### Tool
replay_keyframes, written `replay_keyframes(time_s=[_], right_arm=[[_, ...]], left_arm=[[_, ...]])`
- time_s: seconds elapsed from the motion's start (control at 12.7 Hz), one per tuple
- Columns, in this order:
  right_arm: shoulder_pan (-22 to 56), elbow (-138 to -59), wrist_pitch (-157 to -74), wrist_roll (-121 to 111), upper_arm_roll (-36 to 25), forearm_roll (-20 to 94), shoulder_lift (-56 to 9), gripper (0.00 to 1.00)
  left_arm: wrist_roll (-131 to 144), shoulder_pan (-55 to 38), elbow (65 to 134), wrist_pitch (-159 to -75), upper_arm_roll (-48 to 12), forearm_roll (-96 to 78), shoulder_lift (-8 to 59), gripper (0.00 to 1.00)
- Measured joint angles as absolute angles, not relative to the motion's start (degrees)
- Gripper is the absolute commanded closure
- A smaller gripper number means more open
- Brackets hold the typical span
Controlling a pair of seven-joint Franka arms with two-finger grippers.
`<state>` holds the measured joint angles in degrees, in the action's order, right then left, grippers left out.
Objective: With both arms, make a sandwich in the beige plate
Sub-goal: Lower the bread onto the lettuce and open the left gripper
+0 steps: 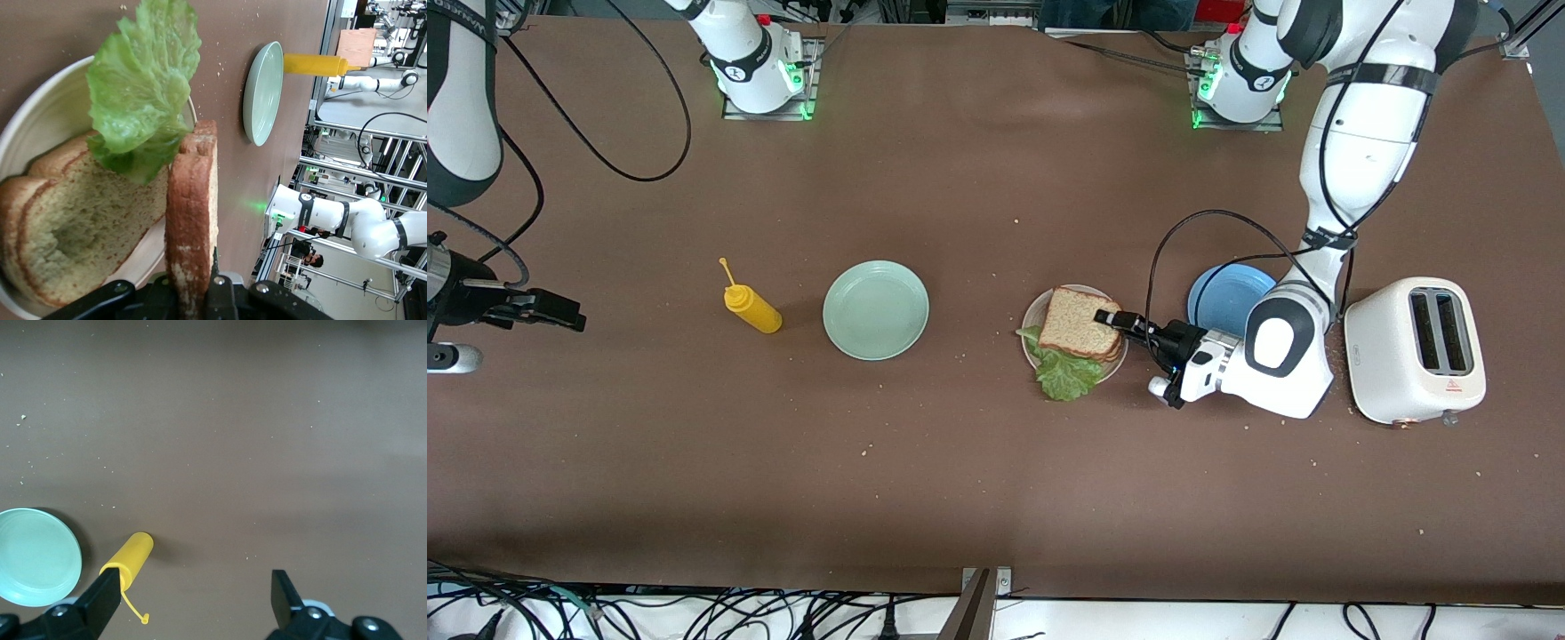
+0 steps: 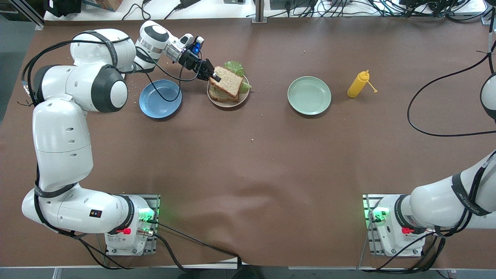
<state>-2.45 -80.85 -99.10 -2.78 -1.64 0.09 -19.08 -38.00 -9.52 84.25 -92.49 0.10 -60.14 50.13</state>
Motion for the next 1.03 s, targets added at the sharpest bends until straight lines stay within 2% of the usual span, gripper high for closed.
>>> replay_keyframes(time_s=[0.08, 1.03], right_arm=[[-2.4, -80.8, -99.1, -2.8, -1.6, 0.1, -19.1, 0.0], [-2.4, -80.9, -99.0, -2.8, -1.6, 0.1, -19.1, 0.0]], left_arm=[[-40.4, -9.4, 84.2, -92.7, 0.2, -60.1, 50.3, 0.0], [-44.1, -5.2, 83.0, -93.6, 0.6, -62.0, 49.6, 0.0]])
